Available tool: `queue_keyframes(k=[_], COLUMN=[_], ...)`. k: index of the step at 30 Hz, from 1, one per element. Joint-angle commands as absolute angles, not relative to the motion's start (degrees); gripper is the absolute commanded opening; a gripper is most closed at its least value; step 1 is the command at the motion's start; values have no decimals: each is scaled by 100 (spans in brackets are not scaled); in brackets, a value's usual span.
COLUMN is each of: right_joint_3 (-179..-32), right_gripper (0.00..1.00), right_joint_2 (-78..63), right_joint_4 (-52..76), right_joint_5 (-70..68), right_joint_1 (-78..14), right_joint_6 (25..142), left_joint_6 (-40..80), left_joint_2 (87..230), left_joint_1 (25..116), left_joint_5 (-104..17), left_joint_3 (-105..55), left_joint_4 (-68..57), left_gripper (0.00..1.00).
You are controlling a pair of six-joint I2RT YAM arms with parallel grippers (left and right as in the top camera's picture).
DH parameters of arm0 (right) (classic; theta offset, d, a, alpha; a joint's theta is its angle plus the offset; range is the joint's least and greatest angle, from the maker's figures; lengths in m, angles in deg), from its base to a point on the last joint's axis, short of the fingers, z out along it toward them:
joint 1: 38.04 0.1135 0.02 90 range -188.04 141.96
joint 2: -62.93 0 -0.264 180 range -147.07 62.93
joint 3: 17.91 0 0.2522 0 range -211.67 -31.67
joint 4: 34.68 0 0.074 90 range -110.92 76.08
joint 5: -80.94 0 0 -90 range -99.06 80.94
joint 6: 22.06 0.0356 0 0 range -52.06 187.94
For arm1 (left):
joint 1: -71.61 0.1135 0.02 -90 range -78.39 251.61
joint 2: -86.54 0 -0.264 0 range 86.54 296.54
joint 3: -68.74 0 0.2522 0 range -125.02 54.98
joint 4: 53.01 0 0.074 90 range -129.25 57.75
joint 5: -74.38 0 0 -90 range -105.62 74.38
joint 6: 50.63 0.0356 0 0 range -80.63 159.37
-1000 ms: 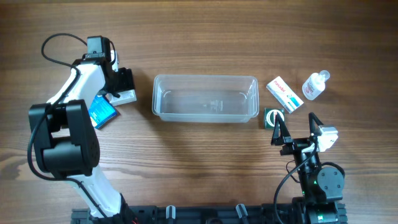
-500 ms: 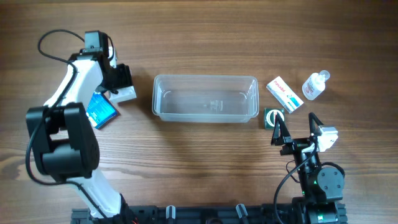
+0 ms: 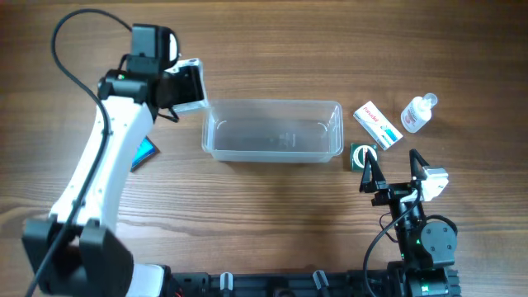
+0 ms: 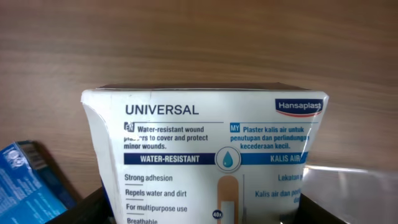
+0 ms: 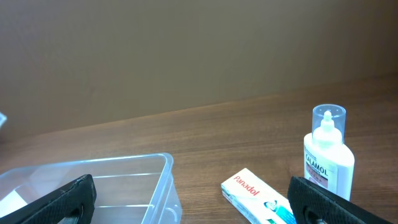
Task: Pack container
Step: 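Carry the pack into the clear container and lower it upright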
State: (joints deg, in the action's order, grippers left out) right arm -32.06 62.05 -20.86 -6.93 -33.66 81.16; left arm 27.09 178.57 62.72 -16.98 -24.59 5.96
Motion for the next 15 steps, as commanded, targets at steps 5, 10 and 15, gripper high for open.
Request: queue_keyframes(k=[5,10,15], right_joint_3=[-3197,-3197,-3197], right_gripper=[100,100,100], right_joint_2=[6214,6214,6214], right_joint_4=[-2101,-2101,-2101], right_joint_5=[-601,-601,-601], right_joint_1=[-3394,-3394,-3394], right_joint_6=[8161,8161,8161], left_joint_6=[2067,2089,2089], left_joint_2=[17608,17813,18111], left_joint_1=[5492,5040,4854], left_joint_5=[-1600,-1482,-1405], left_joint_3=[-2592,-2586,-2559], left_joint_4=[1075,1125,1177], left_gripper=[68,69,69])
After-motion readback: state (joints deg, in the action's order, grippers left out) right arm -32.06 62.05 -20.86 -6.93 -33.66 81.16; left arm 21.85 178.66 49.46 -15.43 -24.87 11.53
